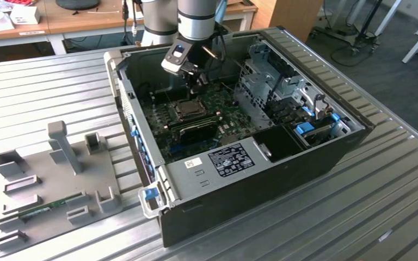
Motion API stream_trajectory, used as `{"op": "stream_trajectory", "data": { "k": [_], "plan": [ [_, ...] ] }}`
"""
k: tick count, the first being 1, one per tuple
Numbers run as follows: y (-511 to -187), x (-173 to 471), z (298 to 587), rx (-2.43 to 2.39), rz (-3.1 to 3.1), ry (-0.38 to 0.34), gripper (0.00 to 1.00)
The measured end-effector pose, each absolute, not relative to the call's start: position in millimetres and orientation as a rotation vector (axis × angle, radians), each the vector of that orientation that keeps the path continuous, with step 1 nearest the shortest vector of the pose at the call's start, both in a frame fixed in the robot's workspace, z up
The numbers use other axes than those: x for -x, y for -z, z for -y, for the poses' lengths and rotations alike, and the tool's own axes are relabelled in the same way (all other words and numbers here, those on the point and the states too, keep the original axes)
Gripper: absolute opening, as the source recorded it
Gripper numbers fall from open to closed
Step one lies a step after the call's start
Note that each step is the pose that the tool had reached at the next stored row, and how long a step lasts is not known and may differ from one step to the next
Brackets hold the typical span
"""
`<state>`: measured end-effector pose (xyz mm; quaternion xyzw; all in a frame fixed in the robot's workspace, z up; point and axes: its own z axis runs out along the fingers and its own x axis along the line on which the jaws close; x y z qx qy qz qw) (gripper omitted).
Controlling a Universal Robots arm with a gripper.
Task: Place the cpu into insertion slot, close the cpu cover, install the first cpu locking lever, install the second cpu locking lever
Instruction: 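Close the cpu cover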
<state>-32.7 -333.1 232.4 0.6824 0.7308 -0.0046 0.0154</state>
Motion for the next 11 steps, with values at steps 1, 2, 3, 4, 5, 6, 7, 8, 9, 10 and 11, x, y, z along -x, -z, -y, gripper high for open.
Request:
{"op": "stream_trajectory", "data": {
  "k": [1,2,3,4,5,6,7,8,9,10,11],
  "plan": [
    [-232.4,32.7,333.1,-2.110,-2.286,0.014,0.10],
    [-232.4,32.7,333.1,-2.100,-2.295,0.014,0.10],
    [-232.4,32.6,333.1,-2.092,-2.302,0.014,0.10],
    [-232.4,32.7,333.1,-2.087,-2.307,0.014,0.10],
    [-232.4,32.7,333.1,-2.085,-2.309,0.014,0.10],
    [-232.4,32.7,333.1,-2.084,-2.309,0.014,0.10],
    [-232.4,32.7,333.1,-2.083,-2.310,0.014,0.10],
    [-232.4,32.7,333.1,-2.083,-2.311,0.014,0.10],
    [-232.4,32.7,333.1,-2.082,-2.311,0.014,0.10],
    [-232.4,32.7,333.1,-2.082,-2.311,0.014,0.10],
    [-232.4,32.7,333.1,-2.080,-2.312,0.013,0.10]
  ]
}}
